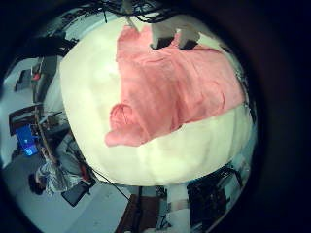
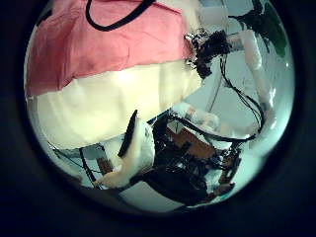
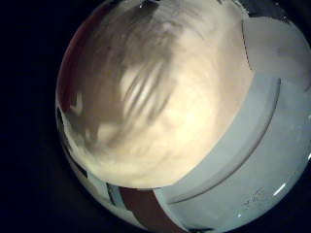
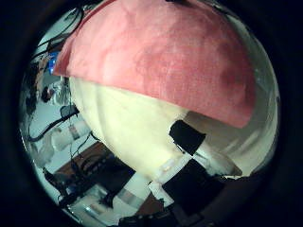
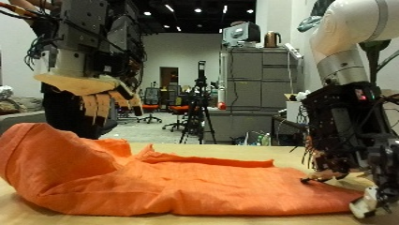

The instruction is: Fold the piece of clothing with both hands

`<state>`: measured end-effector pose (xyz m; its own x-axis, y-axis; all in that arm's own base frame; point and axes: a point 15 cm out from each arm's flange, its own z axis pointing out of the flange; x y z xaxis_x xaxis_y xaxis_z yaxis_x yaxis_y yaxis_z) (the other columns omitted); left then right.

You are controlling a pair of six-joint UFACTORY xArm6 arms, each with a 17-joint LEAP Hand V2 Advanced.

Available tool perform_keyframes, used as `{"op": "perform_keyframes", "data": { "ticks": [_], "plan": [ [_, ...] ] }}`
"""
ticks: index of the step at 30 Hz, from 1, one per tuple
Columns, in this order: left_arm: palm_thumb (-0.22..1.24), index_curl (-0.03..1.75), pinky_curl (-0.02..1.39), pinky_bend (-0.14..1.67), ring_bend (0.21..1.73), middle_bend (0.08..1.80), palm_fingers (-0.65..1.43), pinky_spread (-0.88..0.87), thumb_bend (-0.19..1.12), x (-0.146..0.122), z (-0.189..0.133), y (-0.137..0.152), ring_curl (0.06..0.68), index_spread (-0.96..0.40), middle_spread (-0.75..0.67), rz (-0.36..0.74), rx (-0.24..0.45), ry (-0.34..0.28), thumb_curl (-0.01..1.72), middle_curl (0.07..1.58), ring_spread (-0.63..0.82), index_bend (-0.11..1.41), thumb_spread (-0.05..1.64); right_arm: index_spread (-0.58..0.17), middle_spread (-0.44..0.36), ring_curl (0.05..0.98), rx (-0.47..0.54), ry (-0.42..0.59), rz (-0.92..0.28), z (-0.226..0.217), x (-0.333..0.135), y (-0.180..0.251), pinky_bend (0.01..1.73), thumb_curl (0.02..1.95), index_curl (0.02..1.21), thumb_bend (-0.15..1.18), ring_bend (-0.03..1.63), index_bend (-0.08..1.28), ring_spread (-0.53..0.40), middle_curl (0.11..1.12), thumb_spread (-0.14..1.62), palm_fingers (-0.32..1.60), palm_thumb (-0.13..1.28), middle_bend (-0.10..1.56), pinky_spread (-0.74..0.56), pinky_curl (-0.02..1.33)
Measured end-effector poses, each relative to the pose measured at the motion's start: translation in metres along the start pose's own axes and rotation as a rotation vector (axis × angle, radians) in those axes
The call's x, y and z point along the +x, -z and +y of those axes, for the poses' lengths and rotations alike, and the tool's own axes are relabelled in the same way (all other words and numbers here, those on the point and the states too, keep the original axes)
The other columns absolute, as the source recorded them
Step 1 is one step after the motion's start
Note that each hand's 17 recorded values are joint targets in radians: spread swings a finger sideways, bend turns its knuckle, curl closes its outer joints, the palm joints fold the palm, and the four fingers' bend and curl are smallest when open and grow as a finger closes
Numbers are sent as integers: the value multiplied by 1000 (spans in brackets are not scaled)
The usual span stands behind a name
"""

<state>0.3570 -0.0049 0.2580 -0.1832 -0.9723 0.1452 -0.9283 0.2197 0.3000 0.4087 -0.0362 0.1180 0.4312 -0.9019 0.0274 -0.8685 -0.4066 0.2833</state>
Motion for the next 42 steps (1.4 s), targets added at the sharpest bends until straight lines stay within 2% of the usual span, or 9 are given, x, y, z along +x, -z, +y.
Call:
{"op": "perform_keyframes", "data": {
  "ticks": [5,9,10,12,15,18,25,36,42],
  "plan": [
    [360,312,309,309,438,195,10,512,-11,-4,0,4,235,46,277,1,10,9,310,297,503,166,1315,-283,-116,293,-36,-7,48,6,10,-5,165,336,337,-13,553,182,-88,413,968,516,723,413,122,327],
    [362,309,309,300,438,196,18,502,-11,-4,-1,7,234,47,269,0,17,11,308,302,498,163,1316,-322,-162,325,-61,-9,70,12,14,-5,199,357,350,-9,705,215,-208,465,960,885,780,561,-48,296],
    [363,310,309,298,437,194,19,500,-11,-6,0,7,234,47,268,1,17,14,307,304,496,165,1316,-342,-185,341,-69,-12,69,15,15,-5,307,367,363,-12,743,214,-255,493,957,1093,802,609,-206,316],
    [363,310,309,296,436,193,20,499,-11,-5,0,7,233,47,266,1,16,14,307,305,494,165,1317,-364,-198,391,-68,-21,69,18,19,-4,455,377,423,-11,809,311,-285,526,951,1338,830,658,-363,365],
    [364,308,309,292,434,195,23,498,-11,-6,0,7,232,47,264,1,17,15,306,308,492,163,1317,-365,-193,440,-64,-24,68,20,24,-3,597,397,503,2,898,480,-292,581,949,1436,892,791,-475,426],
    [364,307,311,293,432,193,25,497,-11,-7,0,7,231,47,264,2,18,19,305,309,492,162,1317,-338,-177,484,-47,-41,69,23,31,2,736,428,583,25,994,652,-276,630,969,1423,981,909,-497,487],
    [368,304,312,286,431,193,34,496,-11,-18,7,1,229,46,250,4,9,39,301,314,489,162,1319,-305,-163,578,12,-80,88,40,53,35,980,501,702,48,1183,874,-242,718,1027,1253,1095,1102,-458,615],
    [378,301,314,283,430,194,36,496,-11,-27,15,-46,228,46,249,19,-11,50,303,317,488,161,1321,-277,-163,643,127,-106,146,66,54,130,1118,573,781,11,1295,980,-222,786,1104,1118,1111,1190,-392,709],
    [379,300,315,281,430,193,36,496,-11,-39,17,-53,227,46,242,31,2,67,304,319,488,161,1321,-276,-165,657,198,14,138,40,-12,184,1135,604,801,-5,1312,998,-219,808,1129,1099,1118,1192,-377,731]
  ]
}}
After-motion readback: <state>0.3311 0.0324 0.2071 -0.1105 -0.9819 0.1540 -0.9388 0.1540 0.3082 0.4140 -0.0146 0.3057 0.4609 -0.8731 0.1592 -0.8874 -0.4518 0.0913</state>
